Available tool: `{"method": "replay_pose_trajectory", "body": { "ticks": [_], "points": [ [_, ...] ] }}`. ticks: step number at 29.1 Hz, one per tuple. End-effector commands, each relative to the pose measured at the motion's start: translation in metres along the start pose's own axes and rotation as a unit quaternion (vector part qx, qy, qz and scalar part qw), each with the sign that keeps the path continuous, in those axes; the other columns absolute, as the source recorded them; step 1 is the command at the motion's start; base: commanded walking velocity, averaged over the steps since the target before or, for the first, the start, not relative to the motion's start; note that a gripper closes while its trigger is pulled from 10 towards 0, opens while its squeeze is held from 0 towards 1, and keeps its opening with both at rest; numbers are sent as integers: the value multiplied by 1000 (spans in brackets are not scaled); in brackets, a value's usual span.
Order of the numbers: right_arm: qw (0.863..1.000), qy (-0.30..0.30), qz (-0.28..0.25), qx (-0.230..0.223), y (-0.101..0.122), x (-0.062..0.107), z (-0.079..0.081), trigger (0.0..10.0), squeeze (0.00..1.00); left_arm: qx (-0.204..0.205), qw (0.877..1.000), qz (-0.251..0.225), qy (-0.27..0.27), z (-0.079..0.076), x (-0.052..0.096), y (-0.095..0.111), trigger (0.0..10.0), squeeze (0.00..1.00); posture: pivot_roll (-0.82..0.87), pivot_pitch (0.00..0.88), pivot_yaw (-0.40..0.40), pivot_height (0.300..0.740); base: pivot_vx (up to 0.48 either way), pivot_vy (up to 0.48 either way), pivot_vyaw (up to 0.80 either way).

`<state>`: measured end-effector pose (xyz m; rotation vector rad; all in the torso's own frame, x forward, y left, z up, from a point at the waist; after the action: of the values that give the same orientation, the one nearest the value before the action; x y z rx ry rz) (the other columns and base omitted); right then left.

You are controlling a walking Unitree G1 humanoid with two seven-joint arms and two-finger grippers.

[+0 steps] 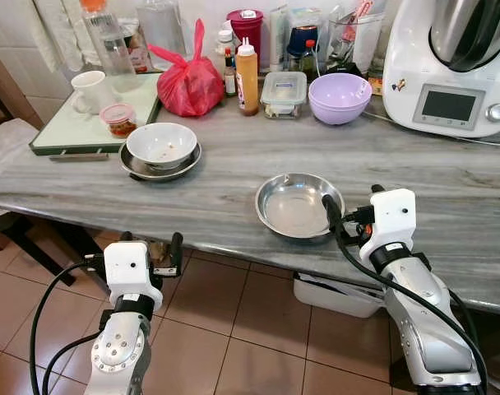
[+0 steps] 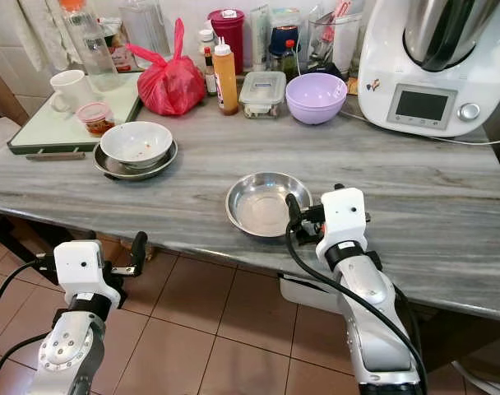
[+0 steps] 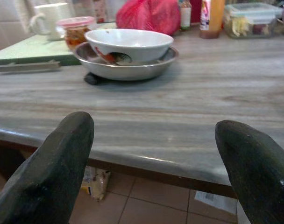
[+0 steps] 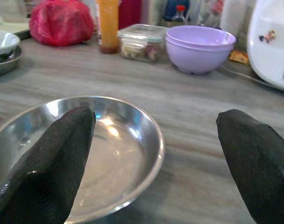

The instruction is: Setting the table

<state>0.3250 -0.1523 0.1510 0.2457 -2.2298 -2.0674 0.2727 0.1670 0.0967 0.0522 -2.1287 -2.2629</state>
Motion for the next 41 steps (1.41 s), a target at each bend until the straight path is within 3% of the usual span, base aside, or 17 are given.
{"method": "replay_pose_trajectory", "body": {
  "ticks": [1, 26, 41],
  "points": [
    [1000, 0, 7, -4, -3, -1, 0, 10000, 0, -5, 1000, -9, 5, 3, 1, 4, 10000, 0, -88, 65, 71, 740, 0, 0, -775],
    [1000, -1, 7, -3, -4, -5, 3, 10000, 0, 4, 1000, 8, -3, -2, -9, 2, 10000, 0, -89, 59, 74, 740, 0, 0, -715],
    [1000, -11, 16, -11, -10, -4, 0, 10000, 0, 6, 1000, 12, -11, -7, -12, 4, 10000, 0, -84, 62, 74, 740, 0, 0, 0]
  ]
}}
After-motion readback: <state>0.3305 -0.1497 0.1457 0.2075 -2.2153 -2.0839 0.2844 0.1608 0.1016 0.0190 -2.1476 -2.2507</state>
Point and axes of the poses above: a point about 5 cm out from each wrist's last joint towards the gripper, its own x axis pointing back from the gripper into the wrist, its own y axis along the axis of the wrist's last joint, z = x × y, the point moved 4 cm from there along -x, pointing out of the wrist towards the gripper, and after that the axes turned 3 degrees about -x, right-handed, at the moved point
